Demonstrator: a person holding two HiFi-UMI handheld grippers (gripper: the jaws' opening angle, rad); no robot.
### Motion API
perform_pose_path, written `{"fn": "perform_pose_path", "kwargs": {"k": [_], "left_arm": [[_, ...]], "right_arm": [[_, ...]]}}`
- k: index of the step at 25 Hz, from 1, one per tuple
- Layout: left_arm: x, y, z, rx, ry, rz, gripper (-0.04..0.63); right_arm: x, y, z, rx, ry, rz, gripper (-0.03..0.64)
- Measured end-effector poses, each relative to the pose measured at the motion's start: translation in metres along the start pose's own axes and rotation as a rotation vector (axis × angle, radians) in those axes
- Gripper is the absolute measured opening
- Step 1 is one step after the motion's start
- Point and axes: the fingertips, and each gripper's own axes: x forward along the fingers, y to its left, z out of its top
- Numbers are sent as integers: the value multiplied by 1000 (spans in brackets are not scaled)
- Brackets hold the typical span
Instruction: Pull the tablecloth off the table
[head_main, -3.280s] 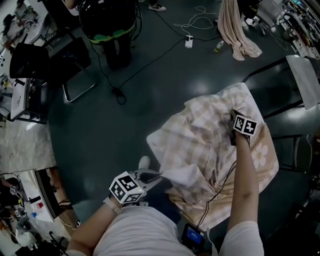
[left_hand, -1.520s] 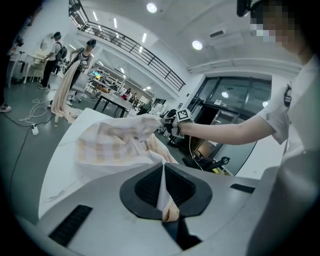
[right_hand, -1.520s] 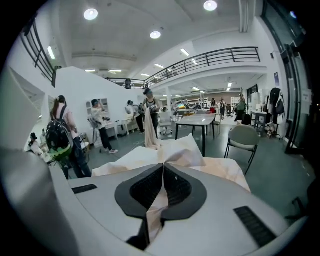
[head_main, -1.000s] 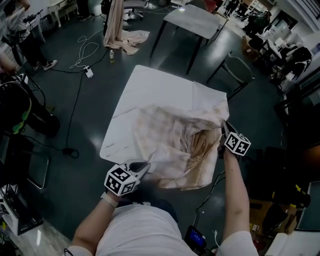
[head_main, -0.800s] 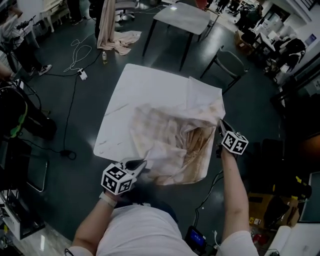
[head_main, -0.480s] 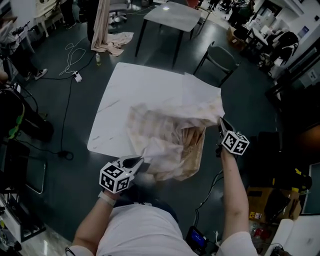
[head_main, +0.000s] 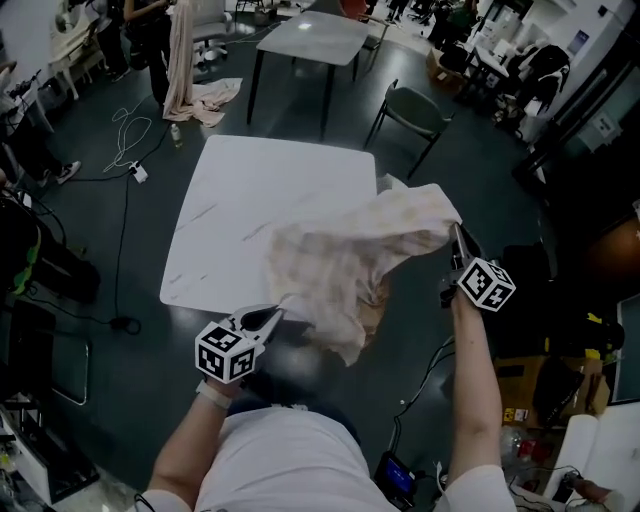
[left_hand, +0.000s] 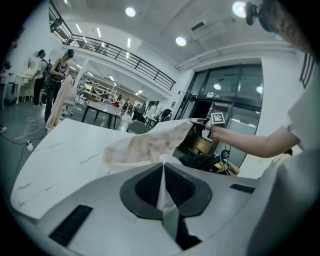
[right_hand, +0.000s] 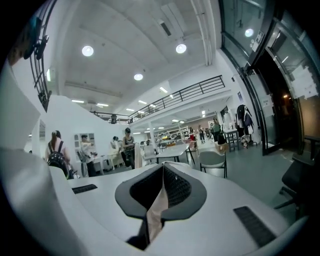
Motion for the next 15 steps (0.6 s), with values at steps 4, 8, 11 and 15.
{"fn": "perform_pose_path", "kwargs": {"k": [4, 8, 11, 15], "left_arm": [[8, -18, 1, 5, -26, -2, 12], [10, -30, 7, -9, -62, -22, 12], [15, -45, 12, -7, -77, -43, 12], [22, -69, 19, -1, -90, -76, 12]], "right_arm": [[-36, -24, 32, 24, -73, -30, 26], [-81, -37, 51, 68, -137, -52, 26], [-122, -41, 64, 86, -185, -65, 26], [-183, -40, 75, 91, -243, -89, 26]]}}
